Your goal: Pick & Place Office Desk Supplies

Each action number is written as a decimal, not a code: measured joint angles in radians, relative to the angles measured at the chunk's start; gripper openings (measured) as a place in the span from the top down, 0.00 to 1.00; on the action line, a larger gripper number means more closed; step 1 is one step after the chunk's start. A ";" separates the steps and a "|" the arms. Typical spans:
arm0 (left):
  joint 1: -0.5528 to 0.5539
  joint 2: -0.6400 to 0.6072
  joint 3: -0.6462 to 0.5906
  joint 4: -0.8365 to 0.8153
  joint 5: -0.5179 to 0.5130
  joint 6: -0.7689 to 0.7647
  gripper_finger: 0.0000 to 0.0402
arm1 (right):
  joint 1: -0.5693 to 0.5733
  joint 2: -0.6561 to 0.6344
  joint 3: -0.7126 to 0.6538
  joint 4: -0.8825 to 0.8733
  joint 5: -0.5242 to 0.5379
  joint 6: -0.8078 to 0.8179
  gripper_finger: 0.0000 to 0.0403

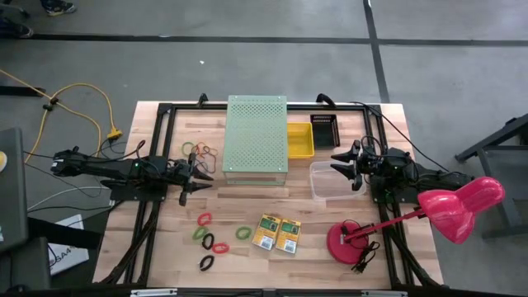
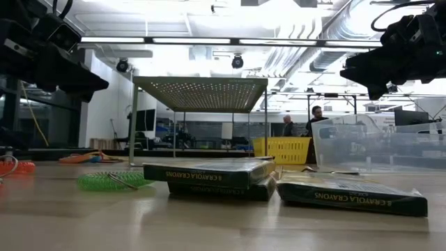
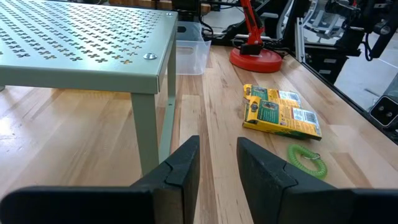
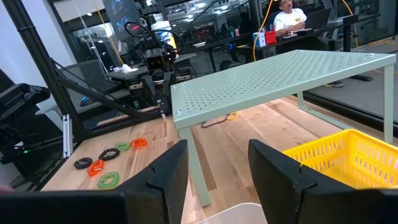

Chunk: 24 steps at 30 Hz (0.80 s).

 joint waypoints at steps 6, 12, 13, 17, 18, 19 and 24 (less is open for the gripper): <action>0.000 0.000 0.000 0.000 0.000 0.000 0.75 | 0.000 0.000 0.000 0.000 0.000 0.000 0.61; 0.000 0.000 0.000 0.000 0.000 0.000 0.75 | 0.000 0.000 0.000 0.000 0.000 0.000 0.61; 0.000 0.000 0.000 0.000 0.000 0.000 0.75 | 0.000 0.000 0.000 0.000 0.000 0.000 0.61; 0.000 0.000 0.000 0.000 0.000 0.001 0.75 | 0.000 0.000 0.000 0.000 0.000 0.000 0.61; 0.000 0.000 0.000 0.000 0.000 0.007 0.75 | 0.000 0.000 0.000 0.000 0.000 0.000 0.61; 0.000 0.000 0.000 0.000 0.000 0.018 0.75 | 0.000 0.000 0.000 0.000 0.000 0.000 0.61; 0.000 0.000 0.000 0.000 0.000 0.074 0.75 | 0.000 0.000 0.000 0.000 0.000 0.000 0.61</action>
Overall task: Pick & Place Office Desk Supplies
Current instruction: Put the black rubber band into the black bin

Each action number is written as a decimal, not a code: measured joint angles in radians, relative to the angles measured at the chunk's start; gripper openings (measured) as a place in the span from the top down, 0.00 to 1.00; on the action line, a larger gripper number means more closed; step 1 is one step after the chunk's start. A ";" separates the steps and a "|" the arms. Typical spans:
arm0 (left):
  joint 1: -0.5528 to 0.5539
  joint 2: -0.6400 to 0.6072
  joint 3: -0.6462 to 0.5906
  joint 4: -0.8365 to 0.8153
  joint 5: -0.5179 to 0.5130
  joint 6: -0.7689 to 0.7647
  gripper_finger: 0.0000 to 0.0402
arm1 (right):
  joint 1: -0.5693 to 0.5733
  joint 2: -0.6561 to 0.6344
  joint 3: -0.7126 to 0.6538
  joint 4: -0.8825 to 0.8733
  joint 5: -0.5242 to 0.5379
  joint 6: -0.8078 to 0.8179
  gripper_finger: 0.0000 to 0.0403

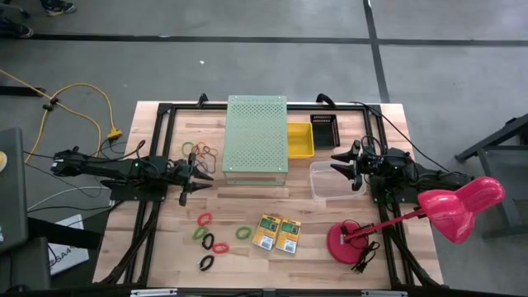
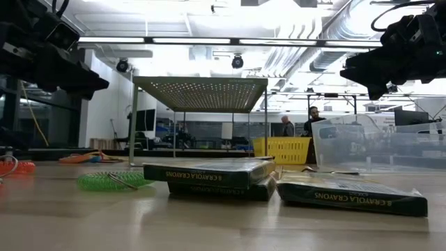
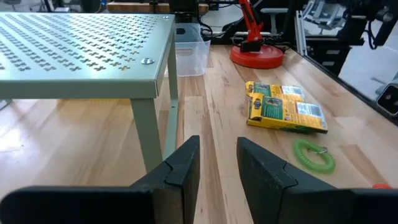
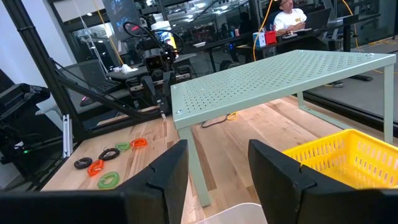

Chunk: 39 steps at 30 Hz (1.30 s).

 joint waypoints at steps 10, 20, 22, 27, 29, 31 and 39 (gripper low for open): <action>0.000 0.000 0.000 0.000 -0.017 -0.011 0.75 | 0.000 0.000 0.000 0.000 0.000 0.000 0.61; 0.000 0.000 0.049 -0.014 -0.069 -0.064 0.75 | 0.000 0.000 0.000 0.000 0.000 0.000 0.61; 0.000 0.000 0.073 -0.013 -0.072 -0.065 0.75 | 0.000 0.000 0.000 0.000 0.000 0.000 0.61; 0.000 0.000 0.167 -0.135 -0.128 -0.085 0.75 | 0.000 0.000 0.000 0.000 0.000 0.000 0.61; 0.000 0.001 0.221 -0.201 -0.167 -0.090 0.75 | 0.000 0.000 0.000 0.000 0.000 0.000 0.61; 0.000 0.000 0.269 -0.261 -0.205 -0.091 0.75 | 0.000 0.000 0.000 0.000 0.000 0.000 0.61; 0.000 0.080 0.466 -0.447 -0.354 -0.093 0.75 | 0.000 0.000 0.000 0.000 0.000 0.000 0.61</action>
